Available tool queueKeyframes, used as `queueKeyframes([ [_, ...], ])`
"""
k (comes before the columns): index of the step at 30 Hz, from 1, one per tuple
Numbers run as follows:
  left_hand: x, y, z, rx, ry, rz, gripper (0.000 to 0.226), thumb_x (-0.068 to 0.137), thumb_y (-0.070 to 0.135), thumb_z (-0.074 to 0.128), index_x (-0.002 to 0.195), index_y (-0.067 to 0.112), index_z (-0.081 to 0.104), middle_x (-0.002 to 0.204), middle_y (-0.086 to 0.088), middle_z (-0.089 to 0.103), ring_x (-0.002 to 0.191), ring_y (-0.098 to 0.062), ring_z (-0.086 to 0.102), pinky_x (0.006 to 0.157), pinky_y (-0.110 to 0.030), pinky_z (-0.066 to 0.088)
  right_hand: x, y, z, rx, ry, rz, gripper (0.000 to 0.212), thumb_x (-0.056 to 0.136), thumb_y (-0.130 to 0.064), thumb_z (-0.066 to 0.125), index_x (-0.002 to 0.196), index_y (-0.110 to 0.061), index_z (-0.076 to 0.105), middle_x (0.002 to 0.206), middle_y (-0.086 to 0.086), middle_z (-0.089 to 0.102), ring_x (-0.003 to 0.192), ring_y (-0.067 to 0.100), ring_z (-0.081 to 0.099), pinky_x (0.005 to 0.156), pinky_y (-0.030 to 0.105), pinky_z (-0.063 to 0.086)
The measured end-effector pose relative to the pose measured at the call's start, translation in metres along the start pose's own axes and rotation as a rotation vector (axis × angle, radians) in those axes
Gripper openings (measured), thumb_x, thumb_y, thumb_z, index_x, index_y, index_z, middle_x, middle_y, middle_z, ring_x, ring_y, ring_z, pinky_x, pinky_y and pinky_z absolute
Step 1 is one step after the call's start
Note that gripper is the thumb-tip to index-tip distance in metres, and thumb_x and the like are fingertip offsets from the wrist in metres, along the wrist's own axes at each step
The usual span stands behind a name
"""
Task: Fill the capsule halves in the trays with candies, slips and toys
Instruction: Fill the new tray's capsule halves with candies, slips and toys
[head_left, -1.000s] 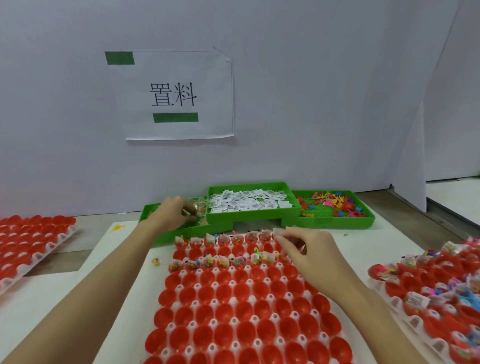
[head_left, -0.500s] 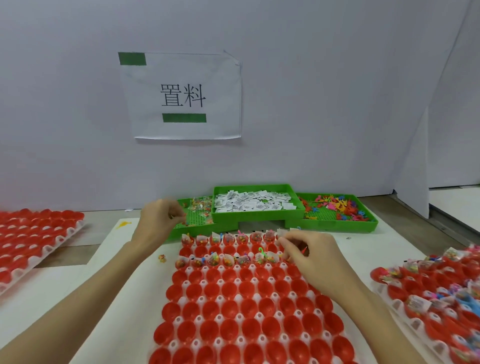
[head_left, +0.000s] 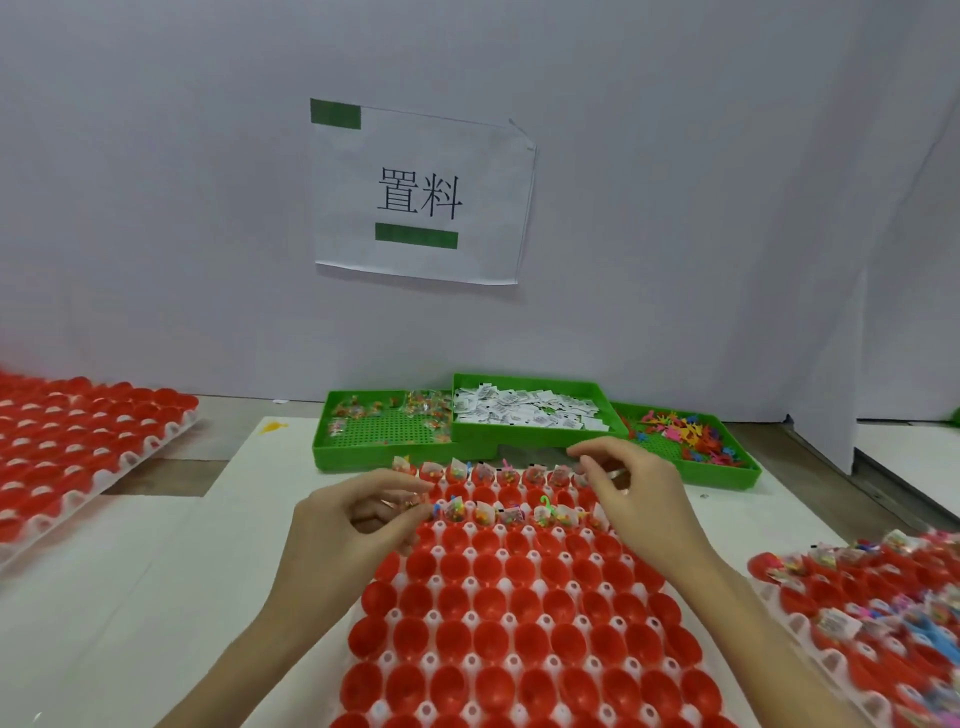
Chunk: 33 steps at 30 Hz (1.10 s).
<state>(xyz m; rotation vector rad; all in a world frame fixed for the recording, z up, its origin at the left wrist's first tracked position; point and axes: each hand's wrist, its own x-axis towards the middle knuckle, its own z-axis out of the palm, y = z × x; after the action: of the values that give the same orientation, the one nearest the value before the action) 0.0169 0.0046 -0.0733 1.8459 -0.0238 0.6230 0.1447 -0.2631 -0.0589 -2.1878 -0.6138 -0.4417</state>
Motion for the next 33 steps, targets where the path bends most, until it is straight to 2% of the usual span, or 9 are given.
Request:
queueKeyframes([
  [5, -0.005, -0.009, -0.004, -0.029, -0.004, -0.01, 0.024, 0.081, 0.013, 0.085, 0.09, 0.034, 0.082, 0.082, 0.002, 0.078, 0.075, -0.016, 0.077, 0.074, -0.021, 0.06, 0.05, -0.003, 0.019, -0.078, -0.033, -0.002, 0.019, 0.1, -0.012, 0.061, 0.109, -0.022, 0.074, 0.098, -0.011, 0.072, 0.088, -0.004, 0.064, 0.078, 0.006, 0.045],
  [8, -0.007, -0.01, -0.004, -0.075, -0.009, -0.002, 0.017, 0.083, 0.019, 0.081, 0.094, 0.031, 0.082, 0.083, 0.001, 0.078, 0.074, -0.019, 0.077, 0.073, -0.023, 0.06, 0.087, 0.0, 0.034, -0.152, -0.063, 0.066, 0.016, 0.1, -0.013, 0.063, 0.111, -0.014, 0.075, 0.104, -0.003, 0.074, 0.089, 0.006, 0.063, 0.086, 0.018, 0.046],
  [13, -0.009, -0.008, -0.001, -0.073, 0.015, 0.022, 0.012, 0.089, 0.023, 0.073, 0.097, 0.028, 0.081, 0.08, 0.001, 0.077, 0.072, -0.02, 0.075, 0.07, -0.024, 0.06, 0.136, 0.009, 0.045, -0.301, -0.25, 0.219, 0.013, 0.093, -0.02, 0.074, 0.102, -0.011, 0.077, 0.108, 0.01, 0.076, 0.083, 0.013, 0.063, 0.081, 0.028, 0.049],
  [17, -0.009, -0.007, -0.002, -0.057, 0.023, 0.046, 0.017, 0.091, 0.012, 0.073, 0.097, 0.025, 0.08, 0.081, 0.002, 0.076, 0.071, -0.019, 0.075, 0.07, -0.026, 0.06, 0.153, 0.01, 0.05, -0.48, -0.456, 0.315, 0.03, 0.086, -0.036, 0.079, 0.103, -0.011, 0.078, 0.132, 0.008, 0.067, 0.12, 0.025, 0.061, 0.102, 0.035, 0.047],
  [20, -0.008, -0.006, -0.003, -0.049, 0.044, 0.051, 0.02, 0.09, 0.007, 0.074, 0.096, 0.025, 0.08, 0.081, 0.003, 0.076, 0.071, -0.017, 0.075, 0.069, -0.024, 0.059, 0.16, 0.011, 0.053, -0.453, -0.536, 0.365, 0.027, 0.089, -0.028, 0.078, 0.109, -0.01, 0.078, 0.138, 0.009, 0.064, 0.129, 0.029, 0.056, 0.111, 0.039, 0.045],
  [24, -0.007, -0.007, -0.003, -0.053, 0.057, 0.041, 0.021, 0.09, 0.005, 0.074, 0.095, 0.025, 0.08, 0.08, 0.003, 0.076, 0.07, -0.017, 0.074, 0.069, -0.024, 0.059, 0.16, 0.012, 0.053, -0.342, -0.526, 0.38, 0.021, 0.091, -0.021, 0.076, 0.106, -0.006, 0.077, 0.128, 0.01, 0.067, 0.122, 0.029, 0.059, 0.104, 0.038, 0.046],
  [26, -0.008, -0.007, -0.002, -0.048, 0.05, 0.037, 0.021, 0.091, 0.007, 0.074, 0.096, 0.026, 0.08, 0.081, 0.004, 0.076, 0.072, -0.017, 0.074, 0.07, -0.028, 0.06, 0.158, 0.015, 0.051, -0.27, -0.514, 0.369, 0.02, 0.093, -0.022, 0.074, 0.08, -0.006, 0.072, 0.095, 0.001, 0.067, 0.094, 0.023, 0.064, 0.091, 0.036, 0.049],
  [28, -0.009, -0.008, -0.001, -0.055, 0.031, 0.026, 0.023, 0.091, 0.009, 0.074, 0.1, 0.029, 0.08, 0.083, 0.003, 0.076, 0.074, -0.019, 0.074, 0.073, -0.034, 0.061, 0.158, 0.018, 0.05, -0.212, -0.479, 0.367, 0.031, 0.095, -0.022, 0.071, 0.075, 0.0, 0.07, 0.076, -0.006, 0.061, 0.071, 0.016, 0.056, 0.082, 0.037, 0.05],
  [33, -0.01, -0.007, 0.001, -0.098, -0.012, -0.016, 0.038, 0.09, 0.017, 0.078, 0.113, 0.046, 0.071, 0.087, -0.001, 0.074, 0.076, -0.019, 0.076, 0.075, -0.031, 0.062, 0.152, 0.022, 0.046, -0.145, -0.35, 0.309, 0.028, 0.095, -0.028, 0.071, 0.108, -0.003, 0.074, 0.109, 0.014, 0.073, 0.102, 0.027, 0.068, 0.097, 0.045, 0.054],
])
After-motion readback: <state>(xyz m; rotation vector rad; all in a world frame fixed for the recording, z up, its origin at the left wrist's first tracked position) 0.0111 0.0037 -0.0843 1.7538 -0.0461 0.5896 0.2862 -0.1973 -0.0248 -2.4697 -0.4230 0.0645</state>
